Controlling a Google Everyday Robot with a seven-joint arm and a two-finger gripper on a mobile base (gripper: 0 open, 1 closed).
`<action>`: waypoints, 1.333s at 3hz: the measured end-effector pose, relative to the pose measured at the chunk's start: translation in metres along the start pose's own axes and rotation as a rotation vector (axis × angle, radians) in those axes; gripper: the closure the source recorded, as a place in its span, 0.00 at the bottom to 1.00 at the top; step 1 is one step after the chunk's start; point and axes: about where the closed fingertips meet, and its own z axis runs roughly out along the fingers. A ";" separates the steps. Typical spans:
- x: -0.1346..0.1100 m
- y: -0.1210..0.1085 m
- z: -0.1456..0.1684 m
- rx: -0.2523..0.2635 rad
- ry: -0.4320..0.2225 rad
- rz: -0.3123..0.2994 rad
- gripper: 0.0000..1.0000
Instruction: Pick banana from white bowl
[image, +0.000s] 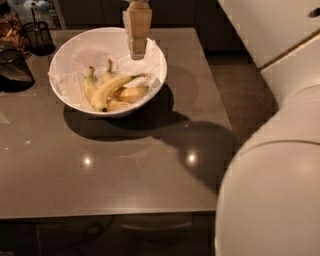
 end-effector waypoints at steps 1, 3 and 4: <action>-0.018 -0.009 0.021 -0.026 -0.019 -0.047 0.23; -0.037 -0.001 0.063 -0.103 -0.028 -0.068 0.27; -0.037 0.007 0.084 -0.146 -0.019 -0.077 0.36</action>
Offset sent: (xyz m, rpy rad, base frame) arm -0.0066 0.0485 -0.0492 -0.0930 0.1253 0.1094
